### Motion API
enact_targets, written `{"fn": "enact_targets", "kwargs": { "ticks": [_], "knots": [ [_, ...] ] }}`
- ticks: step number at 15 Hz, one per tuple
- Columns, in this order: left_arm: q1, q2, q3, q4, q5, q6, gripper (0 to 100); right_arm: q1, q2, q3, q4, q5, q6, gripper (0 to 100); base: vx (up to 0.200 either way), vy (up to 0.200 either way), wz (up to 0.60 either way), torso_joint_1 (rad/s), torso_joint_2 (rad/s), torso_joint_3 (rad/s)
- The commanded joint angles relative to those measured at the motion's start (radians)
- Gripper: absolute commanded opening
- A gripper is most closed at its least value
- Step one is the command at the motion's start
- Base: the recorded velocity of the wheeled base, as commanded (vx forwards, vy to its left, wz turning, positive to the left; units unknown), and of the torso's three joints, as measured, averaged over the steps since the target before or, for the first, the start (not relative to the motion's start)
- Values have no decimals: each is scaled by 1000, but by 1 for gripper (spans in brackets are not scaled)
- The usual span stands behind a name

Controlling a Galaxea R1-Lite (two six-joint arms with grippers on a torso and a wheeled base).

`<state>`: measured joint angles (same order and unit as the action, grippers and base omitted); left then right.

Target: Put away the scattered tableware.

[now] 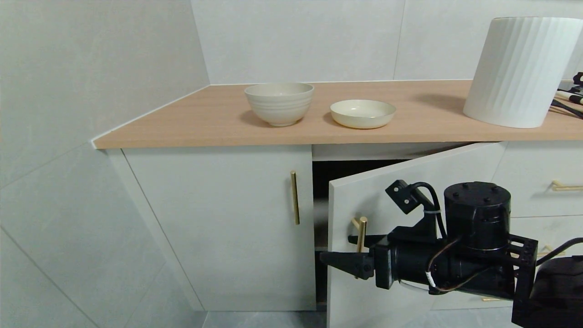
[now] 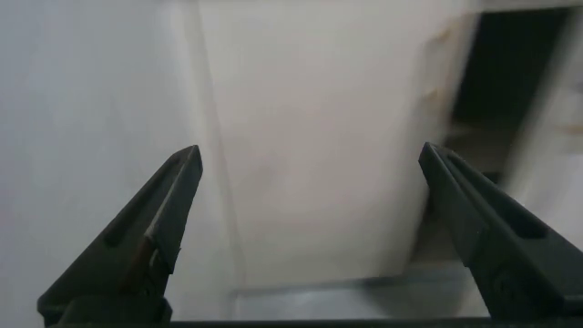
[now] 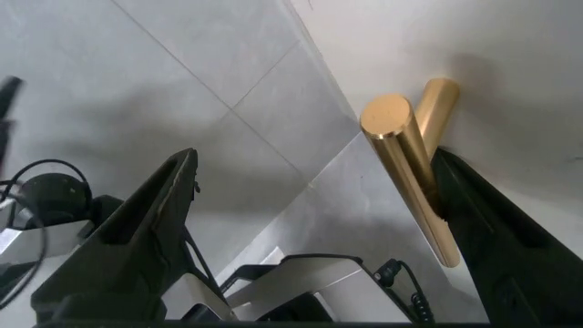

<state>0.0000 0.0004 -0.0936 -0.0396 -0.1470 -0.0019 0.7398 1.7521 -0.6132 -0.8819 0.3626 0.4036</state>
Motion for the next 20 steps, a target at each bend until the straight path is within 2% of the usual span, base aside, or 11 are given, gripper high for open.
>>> {"fn": "enact_targets", "kwargs": {
  "ticks": [1,2,3,6,9,11,13,16,17,19,20],
  "knots": [
    [0,41,-130,116,-161,-1,100,0,-6,1,0,-2,0,100,0,0,0,0,0,0],
    [0,98,-198,191,-230,-3,100,0,-8,1,0,-2,0,100,0,0,0,0,0,0],
    [0,173,-261,213,-264,-3,100,0,-10,3,0,-2,0,100,0,0,0,0,0,0],
    [-5,480,-460,205,-290,-7,100,0,-20,12,0,-4,0,100,0,0,0,0,0,0],
    [-55,810,-606,199,-416,-6,100,1,-16,16,0,-2,1,100,0,0,0,0,0,0],
    [-87,954,-610,136,-437,-3,100,0,-16,21,0,-2,1,100,0,0,0,0,0,0],
    [-176,1092,-592,89,-445,-38,100,0,-20,21,0,-2,1,100,0,0,0,0,0,0],
    [-304,1245,-512,-37,-447,-128,100,0,-16,26,0,-2,1,100,0,0,0,0,0,0],
    [-374,1310,-449,-128,-447,-185,100,0,-6,26,0,-2,1,100,0,0,0,0,0,0],
    [-388,1359,-400,-238,-447,-216,100,0,6,27,0,-2,1,100,0,0,0,0,0,0],
    [-388,1377,-393,-266,-445,-219,100,1,9,29,0,-2,1,100,0,0,0,0,0,0]
  ]
}}
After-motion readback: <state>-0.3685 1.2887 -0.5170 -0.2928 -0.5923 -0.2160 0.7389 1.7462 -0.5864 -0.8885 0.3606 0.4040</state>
